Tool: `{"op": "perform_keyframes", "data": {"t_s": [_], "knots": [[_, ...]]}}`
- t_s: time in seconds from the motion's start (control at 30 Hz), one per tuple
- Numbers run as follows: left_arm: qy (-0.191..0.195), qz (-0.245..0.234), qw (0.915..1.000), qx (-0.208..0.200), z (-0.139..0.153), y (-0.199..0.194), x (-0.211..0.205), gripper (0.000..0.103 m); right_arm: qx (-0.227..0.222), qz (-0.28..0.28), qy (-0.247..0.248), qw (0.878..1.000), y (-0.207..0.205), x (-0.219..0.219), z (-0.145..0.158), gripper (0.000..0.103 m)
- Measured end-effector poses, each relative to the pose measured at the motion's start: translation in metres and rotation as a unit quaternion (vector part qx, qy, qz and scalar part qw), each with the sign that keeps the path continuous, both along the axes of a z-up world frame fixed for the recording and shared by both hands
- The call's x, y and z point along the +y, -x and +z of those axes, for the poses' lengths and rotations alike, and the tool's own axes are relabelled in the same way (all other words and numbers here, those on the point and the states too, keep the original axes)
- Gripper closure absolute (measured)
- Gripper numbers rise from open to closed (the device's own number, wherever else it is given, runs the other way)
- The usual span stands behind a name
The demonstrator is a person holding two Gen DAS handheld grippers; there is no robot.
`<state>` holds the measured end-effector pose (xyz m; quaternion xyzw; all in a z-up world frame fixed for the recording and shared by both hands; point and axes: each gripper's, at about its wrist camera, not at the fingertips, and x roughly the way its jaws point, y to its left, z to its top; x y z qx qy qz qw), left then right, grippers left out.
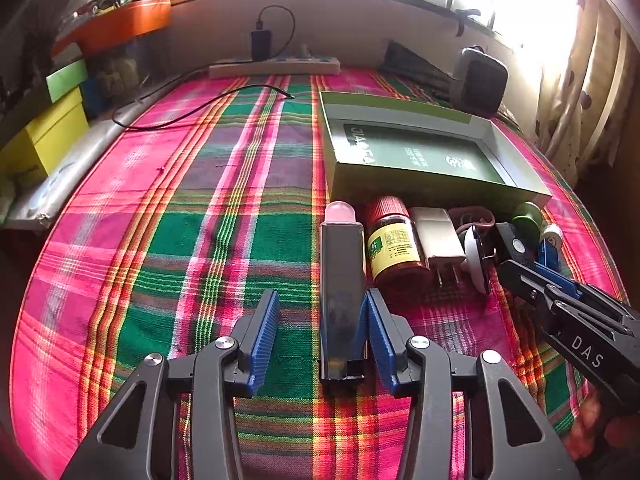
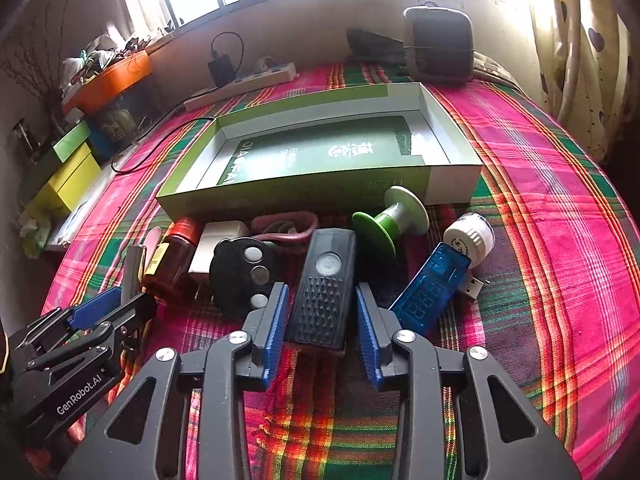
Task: Organize rigid objects
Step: 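Close the left tool on the black stick while the right tool grasps the black remote, then carry the black stick with the left tool while the right tool carries the remote into the green box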
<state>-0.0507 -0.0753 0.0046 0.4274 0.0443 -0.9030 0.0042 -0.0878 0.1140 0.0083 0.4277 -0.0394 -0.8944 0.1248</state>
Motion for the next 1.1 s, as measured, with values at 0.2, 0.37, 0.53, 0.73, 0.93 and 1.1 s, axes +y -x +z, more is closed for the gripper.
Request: {"op": "perform_keyframes", "data": {"t_s": [0.2,0.37,0.53,0.73,0.93,1.1], "knots": [[-0.003,-0.002,1.0,0.0,0.0,-0.002,-0.001,0.077,0.0,0.002,0.0,1.0,-0.001,0.002,0.0,0.074],[-0.005,-0.002,1.0,0.0,-0.001,-0.004,-0.001,0.081,0.001,0.004,0.0,1.0,-0.001,0.003,0.0,0.074],[-0.006,-0.003,1.0,-0.001,-0.001,-0.004,-0.001,0.081,0.004,0.01,-0.003,1.0,-0.003,0.004,0.001,0.074],[-0.005,-0.007,1.0,0.0,0.002,-0.006,0.001,0.081,0.011,0.013,-0.011,1.0,-0.005,0.004,0.002,0.074],[-0.008,-0.013,0.9999,0.004,0.012,-0.006,-0.001,0.081,0.017,0.018,-0.016,1.0,-0.007,0.005,0.006,0.074],[-0.01,-0.022,0.9997,0.005,0.021,-0.006,-0.001,0.081,0.03,0.021,-0.014,0.999,-0.007,0.007,0.015,0.074]]}}
